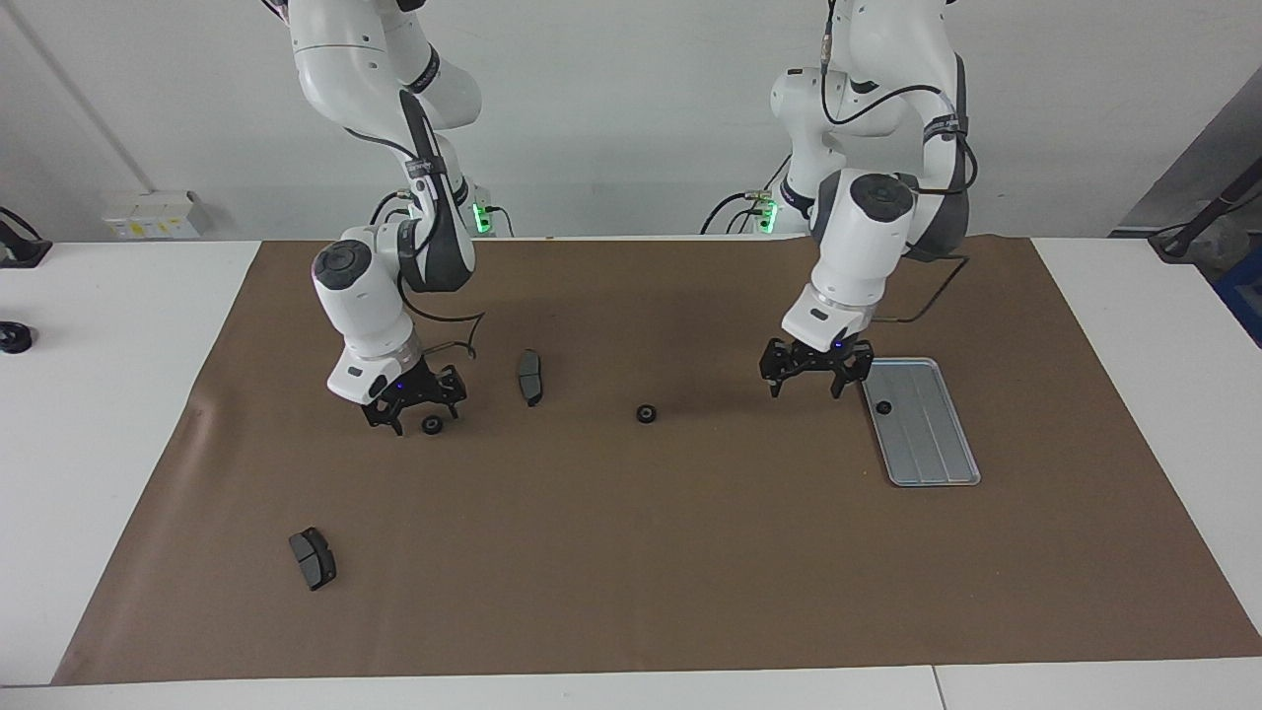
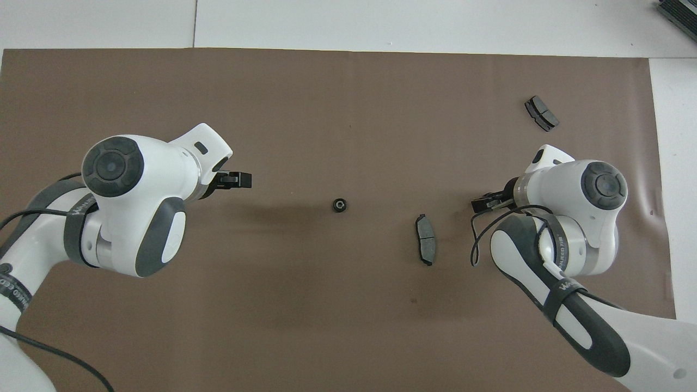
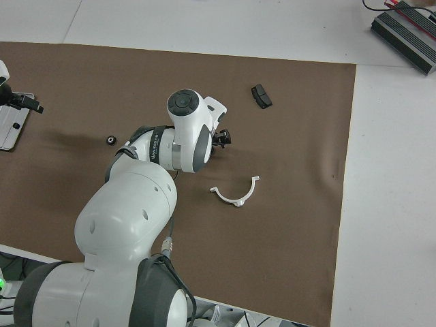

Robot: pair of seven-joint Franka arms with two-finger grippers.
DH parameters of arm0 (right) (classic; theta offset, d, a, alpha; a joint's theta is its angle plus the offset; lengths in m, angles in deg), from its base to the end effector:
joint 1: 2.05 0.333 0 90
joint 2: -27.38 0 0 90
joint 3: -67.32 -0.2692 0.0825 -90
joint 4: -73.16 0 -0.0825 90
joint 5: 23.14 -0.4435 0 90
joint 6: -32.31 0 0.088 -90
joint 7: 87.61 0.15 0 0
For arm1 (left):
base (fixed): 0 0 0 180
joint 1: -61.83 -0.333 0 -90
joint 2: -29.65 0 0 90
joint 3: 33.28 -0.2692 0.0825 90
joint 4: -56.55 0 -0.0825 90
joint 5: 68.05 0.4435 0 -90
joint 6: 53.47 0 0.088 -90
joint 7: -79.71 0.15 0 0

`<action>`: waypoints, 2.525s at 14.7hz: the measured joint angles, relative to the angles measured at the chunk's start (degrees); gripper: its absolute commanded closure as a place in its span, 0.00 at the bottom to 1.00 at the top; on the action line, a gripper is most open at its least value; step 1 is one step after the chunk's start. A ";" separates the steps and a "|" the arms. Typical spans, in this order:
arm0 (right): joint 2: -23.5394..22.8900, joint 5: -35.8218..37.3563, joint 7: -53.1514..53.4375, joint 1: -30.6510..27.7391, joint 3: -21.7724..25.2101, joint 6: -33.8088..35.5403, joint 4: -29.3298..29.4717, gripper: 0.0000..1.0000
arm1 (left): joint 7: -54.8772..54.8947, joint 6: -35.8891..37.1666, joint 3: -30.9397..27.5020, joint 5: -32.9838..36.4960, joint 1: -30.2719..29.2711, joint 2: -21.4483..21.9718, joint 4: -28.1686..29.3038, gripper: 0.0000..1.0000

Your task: Pick bearing gear from pile to tray

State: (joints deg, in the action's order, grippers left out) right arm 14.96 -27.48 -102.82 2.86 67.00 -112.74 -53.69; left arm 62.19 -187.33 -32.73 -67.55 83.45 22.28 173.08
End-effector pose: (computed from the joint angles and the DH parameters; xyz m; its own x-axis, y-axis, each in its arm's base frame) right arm 0.5905 0.0552 0.1556 0.9510 0.2894 0.1089 0.2934 -0.9557 -0.0228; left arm 0.5957 -0.2423 0.2780 0.9826 -0.0813 0.1667 -0.0901 -0.9949 0.0463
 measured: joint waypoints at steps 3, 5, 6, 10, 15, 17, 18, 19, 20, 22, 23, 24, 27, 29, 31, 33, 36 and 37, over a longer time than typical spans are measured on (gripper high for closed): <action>-0.07 0.00 0.00 0.00 0.00 -0.10 -0.11 0.41 | -4.88 0.01 -0.02 0.87 4.42 -2.23 -2.82 0.00; -0.16 0.00 0.00 0.00 0.00 -0.30 -0.15 0.41 | -8.28 0.01 -0.05 1.51 6.89 -4.58 -5.27 0.00; -0.17 -0.01 0.00 0.00 0.00 -0.32 -0.17 0.41 | -9.92 0.02 -0.05 1.71 8.34 -6.13 -6.62 0.00; -0.18 -0.01 -0.01 0.00 -0.01 -0.31 -0.37 0.41 | -14.40 0.01 -0.06 1.85 13.42 -11.88 -10.22 0.00; -0.17 -0.01 -0.46 0.01 -0.03 -0.22 -0.44 0.41 | -16.66 -0.87 -0.09 1.89 16.51 -15.20 -10.71 0.00; -0.16 -0.01 -0.87 0.01 -0.03 -0.16 -0.44 0.41 | -16.68 -2.29 -0.10 1.95 16.72 -15.83 -10.87 0.00; -0.16 -0.01 -0.92 0.01 -0.03 -0.15 -0.44 0.41 | -16.68 -3.44 -0.10 1.99 16.75 -16.07 -10.87 0.00; -0.16 -0.01 -0.94 0.01 -0.03 -0.15 -0.45 0.41 | -16.68 -4.38 -0.10 2.02 16.78 -16.28 -10.87 0.00; -0.16 -0.01 -0.97 0.01 -0.03 -0.15 -0.45 0.41 | -16.68 -5.01 -0.10 2.06 16.81 -16.51 -10.87 0.00; -0.15 -0.01 -1.11 0.01 -0.03 -0.10 -0.45 0.41 | -16.68 -6.18 -0.12 2.10 16.83 -16.99 -10.87 0.03; -0.14 -0.01 -1.18 0.01 -0.03 -0.02 -0.45 0.41 | -16.68 -6.84 -0.14 2.12 16.83 -17.22 -10.87 0.04; -0.10 0.00 -1.22 0.01 -0.03 0.18 -0.45 0.41 | -16.68 -7.34 -0.17 2.13 16.83 -17.44 -10.87 0.04; -0.05 0.00 -1.28 0.01 -0.03 0.41 -0.45 0.51 | -16.68 -8.17 -0.19 2.15 16.84 -18.13 -10.87 0.06; 0.02 0.00 -1.30 -0.03 0.01 0.51 -0.45 0.67 | -16.68 -8.26 -0.12 2.15 17.01 -18.61 -10.85 0.11; 0.30 0.00 -1.42 -0.05 0.24 0.77 -0.46 0.78 | -16.68 -8.23 0.06 2.16 17.37 -18.81 -10.84 0.16; 0.39 0.00 -1.42 0.11 0.15 1.02 -0.52 0.92 | -16.70 -8.03 0.05 2.16 17.82 -18.81 -10.84 0.18; 0.40 0.00 -1.42 0.14 0.15 1.02 -0.54 1.00 | -16.74 -5.98 -0.04 2.16 17.92 -18.81 -10.86 0.25; 0.40 0.00 -1.42 0.14 0.15 1.04 -0.52 1.00 | -16.74 -5.67 -0.12 2.16 17.92 -18.81 -10.86 0.27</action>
State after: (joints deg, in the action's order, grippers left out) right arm 15.37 -27.48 -104.24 2.99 67.15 -111.70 -54.22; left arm 45.45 -193.00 -32.84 -65.39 101.37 3.47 162.22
